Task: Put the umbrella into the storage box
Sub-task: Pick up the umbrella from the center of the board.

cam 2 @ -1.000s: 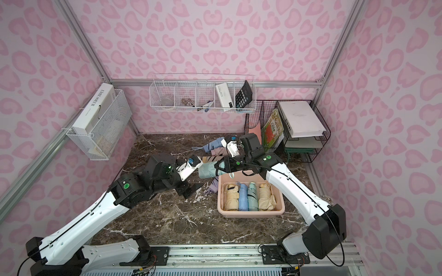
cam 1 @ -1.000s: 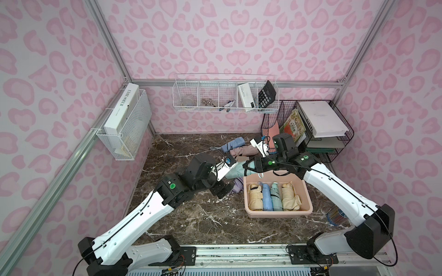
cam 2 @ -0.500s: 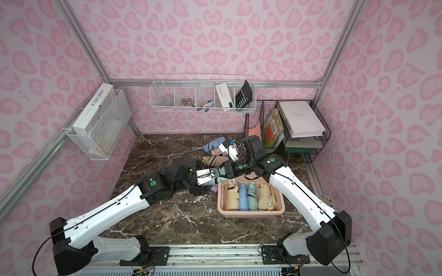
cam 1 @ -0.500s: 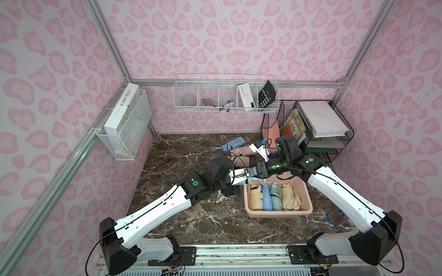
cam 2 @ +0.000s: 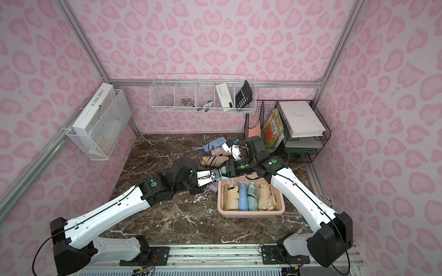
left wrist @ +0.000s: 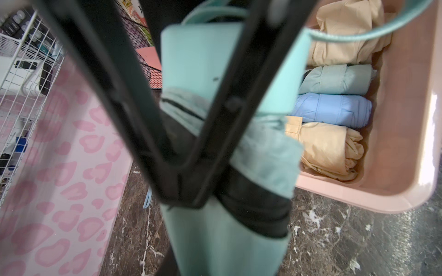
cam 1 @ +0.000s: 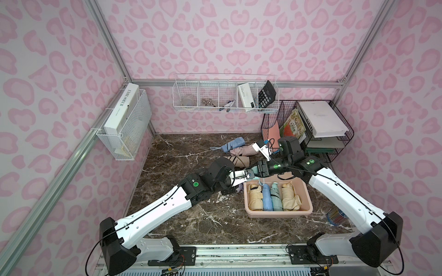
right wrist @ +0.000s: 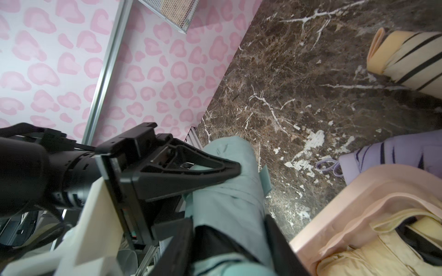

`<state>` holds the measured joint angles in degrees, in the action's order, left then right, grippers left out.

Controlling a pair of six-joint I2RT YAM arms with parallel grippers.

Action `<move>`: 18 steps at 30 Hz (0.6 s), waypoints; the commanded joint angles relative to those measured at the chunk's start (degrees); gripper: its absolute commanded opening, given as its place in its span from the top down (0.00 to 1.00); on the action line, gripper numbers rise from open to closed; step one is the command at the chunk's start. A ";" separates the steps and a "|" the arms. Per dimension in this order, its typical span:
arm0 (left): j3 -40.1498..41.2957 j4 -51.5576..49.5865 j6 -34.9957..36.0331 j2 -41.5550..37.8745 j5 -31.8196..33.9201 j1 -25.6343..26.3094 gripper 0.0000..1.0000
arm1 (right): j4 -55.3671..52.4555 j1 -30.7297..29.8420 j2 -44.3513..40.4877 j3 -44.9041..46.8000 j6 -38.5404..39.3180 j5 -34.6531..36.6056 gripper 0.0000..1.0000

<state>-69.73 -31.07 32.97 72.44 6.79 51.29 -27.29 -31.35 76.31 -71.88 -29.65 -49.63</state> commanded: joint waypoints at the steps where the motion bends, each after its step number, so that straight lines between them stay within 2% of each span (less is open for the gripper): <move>1: 0.20 -0.22 -3.39 -0.61 0.15 0.13 0.92 | 5.10 1.30 -1.63 0.82 -3.07 1.75 0.27; 4: 1.28 -0.22 -5.45 -1.45 0.03 0.18 0.99 | 6.74 5.22 -4.14 2.89 -6.47 5.72 0.16; 8: 3.60 -0.52 -9.49 -3.40 -0.09 0.41 1.00 | 5.44 11.45 -8.15 6.60 -8.98 13.08 0.13; 12: 5.17 -0.46 -15.07 -4.98 -1.13 0.73 1.00 | -1.47 17.71 -11.73 9.03 -7.70 24.16 0.14; 15: 3.59 -0.02 -22.54 -3.98 -2.58 1.44 1.00 | -9.17 20.82 -12.79 8.27 -3.51 34.30 0.16; 18: -1.16 -0.53 -33.42 -0.40 -2.68 3.30 1.00 | -11.81 23.38 -13.93 8.59 -1.18 39.37 0.16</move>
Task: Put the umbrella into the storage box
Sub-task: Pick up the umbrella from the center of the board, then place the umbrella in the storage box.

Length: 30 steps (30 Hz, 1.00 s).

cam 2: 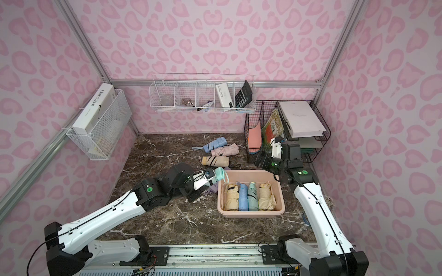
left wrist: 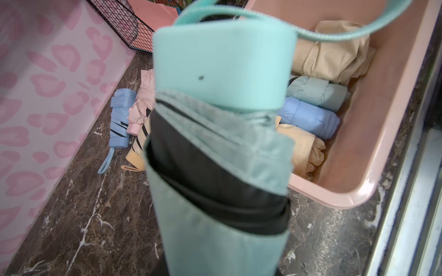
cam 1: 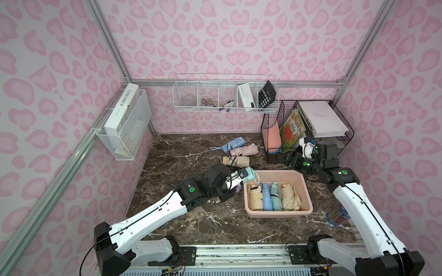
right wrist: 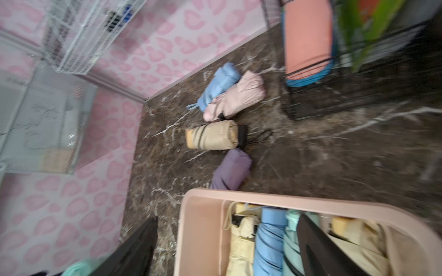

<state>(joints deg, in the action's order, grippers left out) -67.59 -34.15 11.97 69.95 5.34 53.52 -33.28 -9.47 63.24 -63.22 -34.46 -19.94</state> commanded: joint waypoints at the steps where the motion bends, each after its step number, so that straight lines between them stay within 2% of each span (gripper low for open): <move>1: -4.83 2.43 -16.09 3.51 -1.21 1.81 1.00 | -6.00 2.14 -1.21 -0.15 4.04 10.23 0.16; 7: -17.80 -2.32 -37.67 15.21 2.78 8.41 1.00 | -7.39 3.23 -3.74 -1.90 5.09 12.51 0.16; 9: -23.59 -7.89 -45.56 20.64 4.38 10.10 1.00 | -7.90 3.31 -5.25 -1.91 5.28 13.13 0.16; 12: -31.44 -16.26 -52.69 27.74 6.15 11.74 1.00 | -7.95 3.45 -7.73 -1.66 5.04 13.68 0.16; 14: -36.11 -20.74 -54.80 31.73 8.24 12.61 1.00 | -8.16 3.50 -9.44 -1.32 4.80 13.47 0.17; 18: -48.40 -36.06 -60.39 41.08 13.29 12.84 1.00 | -9.08 3.50 -12.60 -0.56 6.02 13.04 0.17; 21: -55.48 -44.29 -63.30 47.15 12.67 12.77 1.00 | -10.08 3.58 -14.43 -0.36 7.26 13.67 0.17; 26: -58.29 -50.33 -69.35 52.89 14.49 13.27 1.00 | -11.08 3.51 -16.57 -0.50 8.35 13.45 0.17; 30: -58.76 -48.71 -69.24 55.40 17.23 13.25 1.00 | -11.53 3.52 -17.86 -0.14 8.15 12.48 0.17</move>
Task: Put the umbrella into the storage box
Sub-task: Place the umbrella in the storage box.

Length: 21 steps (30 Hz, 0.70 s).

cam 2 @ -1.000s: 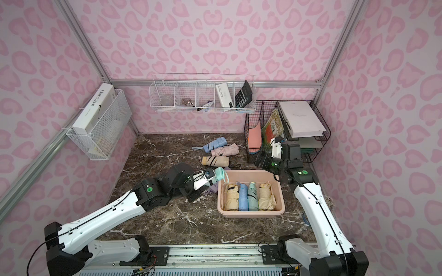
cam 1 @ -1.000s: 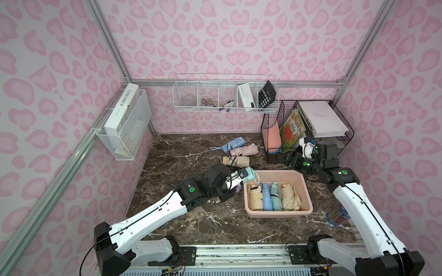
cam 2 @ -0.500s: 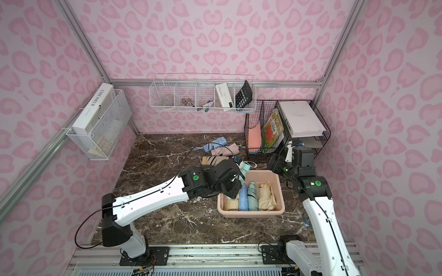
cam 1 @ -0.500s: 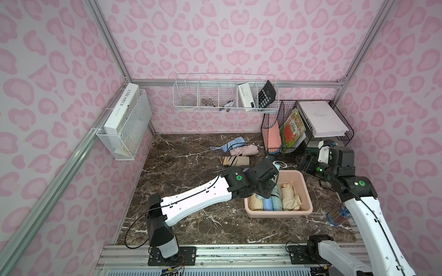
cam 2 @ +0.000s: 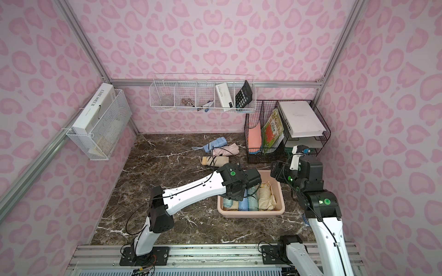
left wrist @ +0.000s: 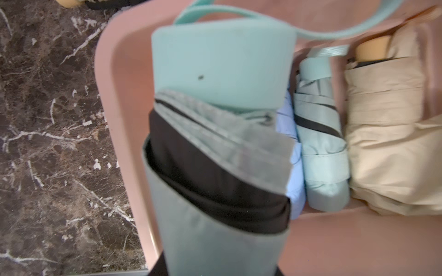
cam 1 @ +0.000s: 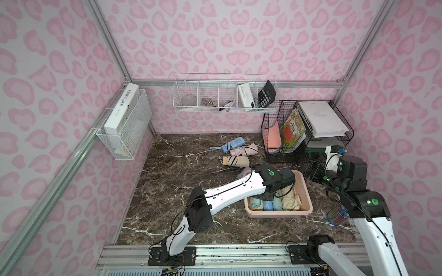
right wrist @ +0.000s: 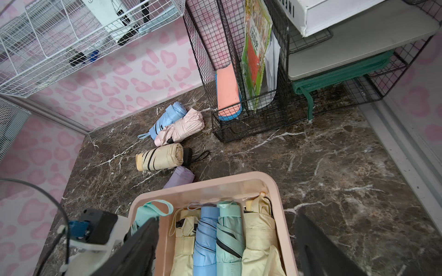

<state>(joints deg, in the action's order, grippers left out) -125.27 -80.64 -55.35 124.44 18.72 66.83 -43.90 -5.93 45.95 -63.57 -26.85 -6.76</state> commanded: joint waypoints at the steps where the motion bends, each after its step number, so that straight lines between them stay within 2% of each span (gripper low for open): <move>1: -1.41 -1.99 -1.55 1.46 4.11 -0.05 1.00 | -1.17 -0.04 -0.68 0.23 0.48 -0.77 0.17; 3: -2.21 -2.23 -1.25 2.80 4.10 -0.10 1.00 | -1.69 -0.01 -1.11 0.36 0.62 -0.79 0.17; 4: -2.20 -2.25 -1.20 3.08 3.97 -0.06 0.96 | -1.81 -0.02 -1.29 0.40 0.61 -0.71 0.17; 6: -2.22 -2.97 -1.82 3.95 3.77 -0.07 0.76 | -1.98 0.03 -1.60 0.80 0.70 -0.72 0.17; 9: -2.64 -4.99 -4.05 4.49 4.21 -0.08 0.52 | -2.32 0.04 -1.44 1.74 1.32 -0.38 0.17; 13: -2.84 -5.85 -4.43 2.55 4.87 -0.05 0.33 | -2.17 0.01 -0.81 4.48 2.59 1.24 0.14; 17: -2.56 -4.35 -2.61 -0.79 5.53 -0.06 0.23 | -0.35 0.40 0.31 8.21 2.56 2.02 0.11; 21: -1.93 -2.62 -1.62 -4.57 5.13 -0.03 0.18 | 2.16 1.37 1.78 11.16 2.58 2.88 0.10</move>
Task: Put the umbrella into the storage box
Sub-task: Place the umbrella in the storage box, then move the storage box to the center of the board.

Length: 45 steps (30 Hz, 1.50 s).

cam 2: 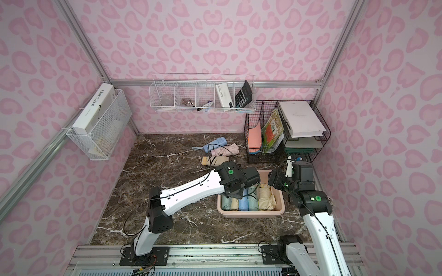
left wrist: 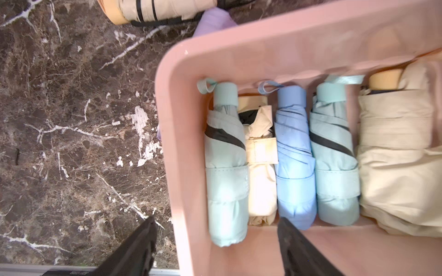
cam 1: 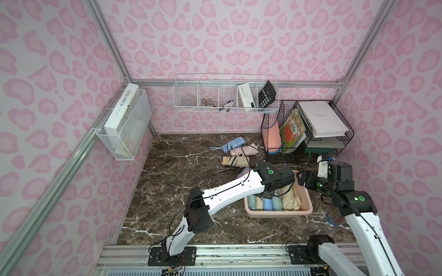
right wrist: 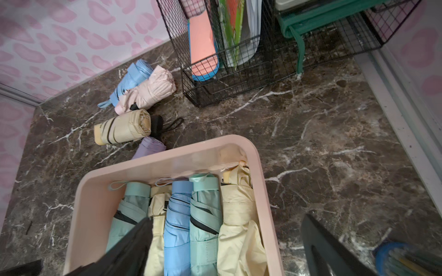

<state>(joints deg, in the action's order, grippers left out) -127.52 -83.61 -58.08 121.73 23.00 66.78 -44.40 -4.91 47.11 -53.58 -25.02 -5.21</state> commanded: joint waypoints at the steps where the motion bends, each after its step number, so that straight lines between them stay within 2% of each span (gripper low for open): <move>1: 1.07 1.09 1.08 -3.35 0.72 -0.03 0.18 | 3.04 0.78 1.01 1.87 1.07 1.77 0.10; 4: 6.19 6.36 0.99 -9.54 0.97 -0.08 0.19 | 4.70 2.02 2.57 4.68 2.09 1.78 0.07; 8: 18.48 17.42 2.95 -19.23 3.06 -0.29 0.20 | 6.41 2.44 4.95 7.83 2.43 -0.37 0.08; 12: 31.28 26.24 2.42 -29.28 1.56 -2.62 0.21 | 8.21 2.38 5.84 10.33 3.07 -5.45 0.22; 15: 38.14 27.75 1.40 -34.44 -0.70 -5.36 0.22 | 8.97 1.03 7.13 10.99 3.96 -10.59 0.34; 22: 50.79 29.87 3.39 -43.19 -6.74 -11.54 0.22 | 9.74 -11.52 9.07 10.09 2.16 -10.83 0.62; 25: 54.00 28.75 3.33 -46.40 -7.01 -13.91 0.23 | 10.20 -17.40 10.63 9.26 0.89 -9.40 0.71; 29: 56.17 24.66 2.00 -51.31 -5.59 -16.05 0.23 | 11.96 -24.08 12.83 8.26 -1.68 -8.50 0.77; 39: 65.57 6.03 -10.89 -70.01 1.25 -18.40 0.22 | 21.79 -39.13 24.93 1.99 -10.41 -7.32 0.79; 45: 70.73 -0.61 -14.89 -80.37 3.78 -18.73 0.16 | 24.65 -44.40 34.23 -4.17 -11.20 -10.43 0.78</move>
<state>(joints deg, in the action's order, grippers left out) -58.13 -78.63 -69.82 43.48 24.36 48.18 -23.94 -47.94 79.11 -55.68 -35.46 -12.29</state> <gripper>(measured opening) 0.840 0.217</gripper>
